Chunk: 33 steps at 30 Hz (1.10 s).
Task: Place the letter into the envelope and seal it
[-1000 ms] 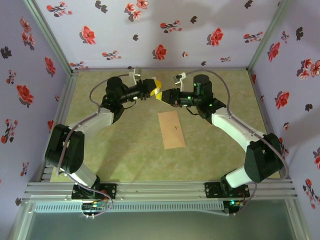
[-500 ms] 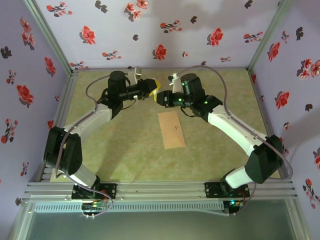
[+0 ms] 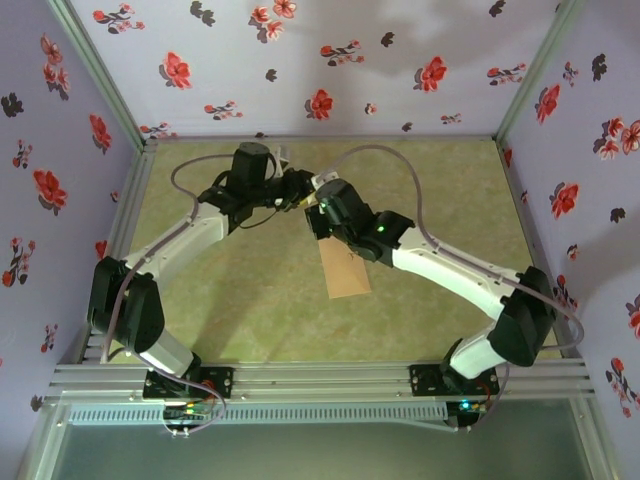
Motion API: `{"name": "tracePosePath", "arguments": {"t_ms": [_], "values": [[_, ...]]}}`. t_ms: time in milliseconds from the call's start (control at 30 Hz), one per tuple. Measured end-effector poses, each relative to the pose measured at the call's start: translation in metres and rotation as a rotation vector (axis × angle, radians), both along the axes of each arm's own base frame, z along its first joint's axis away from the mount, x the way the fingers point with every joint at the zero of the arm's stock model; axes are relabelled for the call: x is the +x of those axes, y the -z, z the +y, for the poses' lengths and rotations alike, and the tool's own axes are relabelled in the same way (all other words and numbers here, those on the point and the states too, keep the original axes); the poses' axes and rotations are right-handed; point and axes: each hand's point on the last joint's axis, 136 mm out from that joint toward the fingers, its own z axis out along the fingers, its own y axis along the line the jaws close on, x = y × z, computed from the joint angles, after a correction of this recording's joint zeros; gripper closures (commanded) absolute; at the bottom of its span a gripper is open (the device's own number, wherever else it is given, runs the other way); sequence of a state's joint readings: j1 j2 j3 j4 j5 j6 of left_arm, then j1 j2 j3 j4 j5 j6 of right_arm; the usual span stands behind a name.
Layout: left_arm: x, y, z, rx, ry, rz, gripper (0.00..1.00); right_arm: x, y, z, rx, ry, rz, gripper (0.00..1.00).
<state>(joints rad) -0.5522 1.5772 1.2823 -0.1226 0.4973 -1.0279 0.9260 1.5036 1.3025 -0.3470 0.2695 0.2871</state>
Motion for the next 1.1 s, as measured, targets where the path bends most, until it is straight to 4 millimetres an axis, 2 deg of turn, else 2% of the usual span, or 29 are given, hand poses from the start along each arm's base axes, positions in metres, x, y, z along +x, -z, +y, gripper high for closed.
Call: {"name": "tracePosePath", "arguments": {"t_ms": [400,500,600,700,833,1000,1100], "values": [[-0.005,0.001,-0.004,0.005,0.011,0.006,1.00,-0.002,0.001,-0.007,-0.085,0.012,-0.047,0.69],[-0.007,-0.002,-0.007,-0.006,0.028,0.004,1.00,-0.005,-0.001,-0.010,-0.084,0.005,-0.042,0.64],[-0.012,-0.005,-0.012,-0.024,0.060,0.005,1.00,-0.006,-0.007,-0.012,-0.052,-0.017,-0.027,0.54],[-0.016,-0.010,-0.016,-0.049,0.087,0.000,1.00,-0.007,-0.017,-0.015,0.011,-0.052,0.007,0.42],[-0.017,-0.018,-0.020,-0.091,0.113,-0.014,1.00,-0.011,-0.041,-0.021,0.160,-0.126,0.085,0.31],[-0.013,-0.026,-0.017,-0.156,0.131,-0.033,1.00,-0.022,-0.074,-0.037,0.372,-0.220,0.187,0.28],[-0.007,-0.038,-0.013,-0.233,0.142,-0.071,1.00,-0.029,-0.085,-0.045,0.492,-0.269,0.251,0.28]]}}
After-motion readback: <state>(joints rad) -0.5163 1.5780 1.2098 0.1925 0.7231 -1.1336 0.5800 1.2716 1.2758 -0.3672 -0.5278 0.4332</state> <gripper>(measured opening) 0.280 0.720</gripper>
